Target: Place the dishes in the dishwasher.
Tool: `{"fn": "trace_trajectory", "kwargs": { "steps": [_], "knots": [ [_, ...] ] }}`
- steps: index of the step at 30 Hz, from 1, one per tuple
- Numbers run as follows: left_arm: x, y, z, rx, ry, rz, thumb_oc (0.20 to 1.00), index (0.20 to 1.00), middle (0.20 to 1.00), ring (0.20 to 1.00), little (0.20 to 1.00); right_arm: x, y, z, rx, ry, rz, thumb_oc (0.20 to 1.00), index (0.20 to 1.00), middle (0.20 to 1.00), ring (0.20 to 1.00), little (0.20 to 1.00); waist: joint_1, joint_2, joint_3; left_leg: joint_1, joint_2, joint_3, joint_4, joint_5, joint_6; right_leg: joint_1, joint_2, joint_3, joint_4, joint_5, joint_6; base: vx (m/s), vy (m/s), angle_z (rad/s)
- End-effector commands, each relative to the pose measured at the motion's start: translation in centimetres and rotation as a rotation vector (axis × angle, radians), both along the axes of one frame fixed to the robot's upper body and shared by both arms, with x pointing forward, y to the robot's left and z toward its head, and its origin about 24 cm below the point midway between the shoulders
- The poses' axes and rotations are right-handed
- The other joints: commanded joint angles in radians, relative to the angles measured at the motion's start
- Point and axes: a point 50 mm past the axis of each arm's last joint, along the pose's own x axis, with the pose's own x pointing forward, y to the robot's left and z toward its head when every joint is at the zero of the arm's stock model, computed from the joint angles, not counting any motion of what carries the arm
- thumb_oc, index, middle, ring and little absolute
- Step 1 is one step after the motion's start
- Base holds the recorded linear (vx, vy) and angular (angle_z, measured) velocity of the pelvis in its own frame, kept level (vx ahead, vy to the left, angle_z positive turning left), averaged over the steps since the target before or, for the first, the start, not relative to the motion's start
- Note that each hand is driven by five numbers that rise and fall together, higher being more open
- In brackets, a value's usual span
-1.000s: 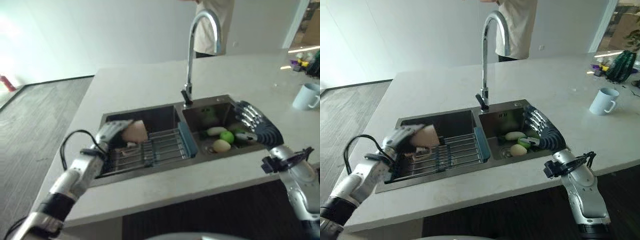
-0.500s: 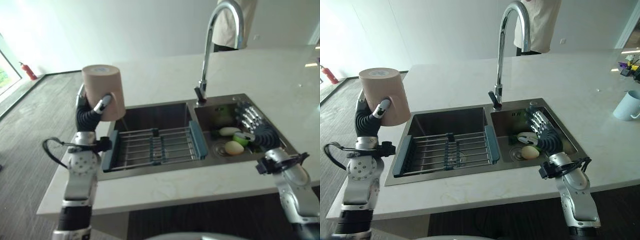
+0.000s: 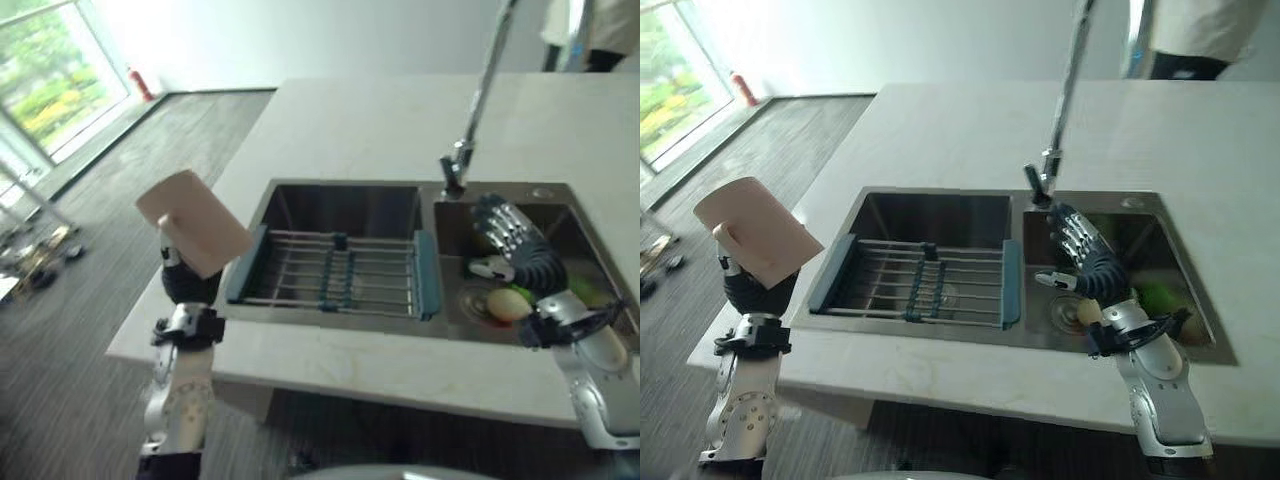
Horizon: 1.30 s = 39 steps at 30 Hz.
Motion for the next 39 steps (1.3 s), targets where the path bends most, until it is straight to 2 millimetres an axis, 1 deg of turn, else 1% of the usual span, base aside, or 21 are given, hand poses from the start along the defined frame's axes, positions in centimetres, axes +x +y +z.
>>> {"fn": "trace_trajectory", "kwargs": {
  "steps": [1,2,4,6,7,8,11,15,18,20,22,23,24,26,27,29,32,35,36,38,39],
  "knots": [
    [0.7,0.0,4.9,0.028,-0.244,-0.098,0.2,0.2,0.2,0.2,0.2,-0.5,-0.7,3.4,0.05,-0.23,-0.038,1.0,1.0,1.0,1.0,1.0,-0.07,-0.099,-0.038,0.047,0.012,0.089,0.311,-0.057,-0.045,0.06,-0.091,0.016,0.0,-0.062,0.089,-0.39,0.055,0.69],
    [0.8,-0.3,5.0,0.027,-0.256,-0.115,0.2,0.2,0.2,0.2,0.2,-0.5,-0.9,3.5,0.05,-0.24,-0.047,1.0,1.0,1.0,1.0,1.0,-0.081,-0.1,-0.041,0.068,0.014,0.111,0.335,-0.059,-0.043,0.047,-0.097,-0.007,0.0,-0.049,0.084,-0.28,0.16,0.75],
    [1.3,-1.2,5.1,-0.004,-0.279,-0.182,0.2,0.2,0.2,0.2,0.2,-0.6,-1.4,3.3,0.047,-0.25,-0.094,1.0,1.0,1.0,1.0,1.0,-0.119,-0.075,-0.054,0.171,0.055,0.186,0.332,-0.067,-0.075,0.032,-0.09,-0.083,0.0,-0.039,0.087,-0.22,0.228,1.02],
    [1.8,-2.0,5.2,-0.018,-0.293,-0.227,0.2,0.2,0.2,0.2,0.2,-0.8,-1.8,3.1,0.052,-0.251,-0.127,1.0,1.0,1.0,1.0,1.0,-0.149,-0.059,-0.06,0.259,0.025,0.238,0.191,-0.087,-0.077,0.009,-0.099,-0.15,0.0,0.0,0.108,-0.22,0.33,1.64],
    [1.7,-2.0,5.2,-0.022,-0.294,-0.233,0.2,0.2,0.2,0.2,0.2,-0.9,-2.0,3.1,0.061,-0.247,-0.126,1.0,1.0,1.0,1.0,1.0,-0.156,-0.053,-0.06,0.28,0.016,0.244,0.126,-0.08,-0.076,-0.001,-0.1,-0.154,0.0,0.012,0.116,-0.23,0.442,2.29],
    [1.6,-2.1,5.2,-0.03,-0.293,-0.238,0.2,0.2,0.2,0.2,0.2,-1.0,-2.0,3.2,0.07,-0.246,-0.119,1.0,1.0,1.0,1.0,1.0,-0.154,-0.052,-0.057,0.289,0.005,0.236,0.071,-0.095,-0.063,-0.02,-0.11,-0.152,0.002,0.034,0.13,-0.23,0.454,1.98],
    [1.5,-2.9,5.1,-0.029,-0.275,-0.27,0.2,0.2,0.2,0.2,0.2,-0.6,-1.5,3.2,0.082,-0.248,-0.097,1.0,1.0,1.0,1.0,1.0,-0.126,-0.061,-0.054,0.291,-0.072,0.185,-0.025,-0.2,-0.01,-0.051,-0.169,-0.169,0.005,0.098,0.195,-0.17,0.381,1.04],
    [1.1,-3.3,5.2,-0.01,-0.269,-0.271,0.2,0.2,0.2,0.2,0.2,-0.4,0.4,2.7,0.093,-0.26,-0.077,1.0,1.0,1.0,1.0,1.0,-0.068,-0.069,-0.033,0.252,-0.127,0.11,-0.035,-0.244,0.02,-0.062,-0.24,-0.193,0.012,0.164,0.235,-0.13,0.365,0.91],
    [0.7,-3.1,5.1,-0.015,-0.26,-0.246,0.2,0.2,0.2,0.2,0.2,-0.3,1.5,2.4,0.095,-0.254,-0.052,1.0,1.0,1.0,1.0,1.0,-0.035,-0.077,-0.022,0.223,-0.157,0.056,-0.036,-0.258,0.044,-0.063,-0.266,-0.18,0.019,0.174,0.244,-0.17,0.34,0.61],
    [0.5,-3.2,5.0,-0.015,-0.247,-0.251,0.2,0.2,0.2,0.2,0.2,-0.5,1.7,2.3,0.09,-0.25,-0.041,1.0,1.0,1.0,1.0,1.0,-0.035,-0.088,-0.016,0.191,-0.165,0.003,-0.036,-0.231,0.055,-0.077,-0.246,-0.108,0.04,0.15,0.218,-0.16,0.188,0.68],
    [0.5,-3.2,4.6,-0.013,-0.235,-0.26,0.2,0.2,0.2,0.2,0.2,-0.8,1.3,2.2,0.094,-0.24,-0.044,1.0,1.0,1.0,1.0,1.0,-0.051,-0.084,-0.019,0.179,-0.163,-0.074,-0.036,-0.218,0.066,-0.08,-0.193,0.033,0.061,0.09,0.196,-0.02,0.085,1.32],
    [0.5,-3.3,4.6,-0.01,-0.23,-0.269,0.2,0.2,0.2,0.2,0.2,-0.9,1.1,2.2,0.098,-0.237,-0.05,1.0,1.0,1.0,1.0,1.0,-0.06,-0.085,-0.021,0.17,-0.163,-0.112,-0.036,-0.208,0.071,-0.082,-0.168,0.108,0.073,0.067,0.185,-0.02,0.036,1.36],
    [0.7,-3.8,4.3,-0.005,-0.217,-0.301,0.2,0.2,0.2,0.2,0.2,-1.2,0.5,2.1,0.1,-0.229,-0.075,1.0,1.0,1.0,1.0,1.0,-0.084,-0.085,-0.024,0.15,-0.165,-0.197,-0.036,-0.182,0.085,-0.078,-0.097,0.297,0.13,0.01,0.167,-0.02,0.012,1.15],
    [0.9,-4.6,4.5,-0.003,-0.217,-0.343,0.2,0.2,0.2,0.2,0.2,-1.6,0.1,2.2,0.108,-0.233,-0.097,1.0,1.0,1.0,1.0,1.0,-0.107,-0.08,-0.027,0.13,-0.17,-0.283,-0.036,-0.158,0.099,-0.058,-0.017,0.448,0.194,-0.052,0.147,-0.03,-0.03,2.26],
    [1.1,-5.3,4.8,0.001,-0.23,-0.348,0.2,0.2,0.2,0.2,0.2,-2.0,0.2,2.2,0.117,-0.242,-0.087,1.0,1.0,1.0,1.0,1.0,-0.117,-0.082,-0.031,0.12,-0.177,-0.331,-0.036,-0.145,0.103,-0.05,0.02,0.493,0.221,-0.071,0.134,-0.04,-0.083,2.88],
    [1.3,-5.8,5.3,0.005,-0.258,-0.341,0.2,0.2,0.2,0.2,0.2,-2.0,0.8,2.2,0.126,-0.251,-0.073,1.0,1.0,1.0,1.0,1.0,-0.108,-0.086,-0.03,0.107,-0.186,-0.376,-0.026,-0.139,0.103,-0.038,0.031,0.484,0.214,-0.097,0.119,-0.05,-0.143,1.71],
    [0.8,-4.7,5.6,-0.017,-0.289,-0.301,0.2,0.2,0.2,0.2,0.2,-1.4,1.7,2.2,0.12,-0.239,-0.046,1.0,1.0,1.0,1.0,1.0,-0.062,-0.087,-0.029,0.097,-0.181,-0.421,-0.025,-0.125,0.087,0.017,0.027,0.427,0.148,-0.124,0.099,-0.02,-0.236,1.05],
    [0.1,-4.0,5.5,-0.016,-0.308,-0.313,0.2,0.2,0.2,0.2,0.2,-1.2,1.8,2.5,0.096,-0.248,-0.05,1.0,1.0,1.0,1.0,1.0,-0.031,-0.088,-0.034,0.085,-0.161,-0.396,-0.036,-0.105,0.062,0.058,0.019,0.372,0.077,-0.116,0.093,-0.05,-0.177,0.68],
    [0.0,-4.0,5.6,-0.015,-0.311,-0.327,0.2,0.2,0.2,0.2,0.2,-1.1,1.6,2.6,0.092,-0.253,-0.07,1.0,1.0,1.0,1.0,1.0,-0.032,-0.088,-0.034,0.08,-0.149,-0.352,-0.034,-0.101,0.05,0.072,0.011,0.342,0.053,-0.11,0.095,-0.06,-0.088,0.68],
    [0.5,-4.5,5.6,-0.02,-0.315,-0.374,0.2,0.2,0.2,0.2,0.2,-1.0,0.9,2.7,0.092,-0.265,-0.121,1.0,1.0,1.0,1.0,1.0,-0.057,-0.094,-0.028,0.073,-0.111,-0.18,0.018,-0.107,0.024,0.09,-0.011,0.269,0.017,-0.097,0.098,-0.09,0.003,1.11],
    [0.8,-4.9,5.8,-0.014,-0.33,-0.388,0.2,0.2,0.2,0.2,0.2,-0.9,0.2,3.0,0.089,-0.282,-0.139,1.0,1.0,1.0,1.0,1.0,-0.075,-0.103,-0.023,0.071,-0.09,-0.105,0.072,-0.131,0.006,0.101,-0.033,0.221,0.0,-0.089,0.102,-0.14,0.084,1.74]
  ]
}}
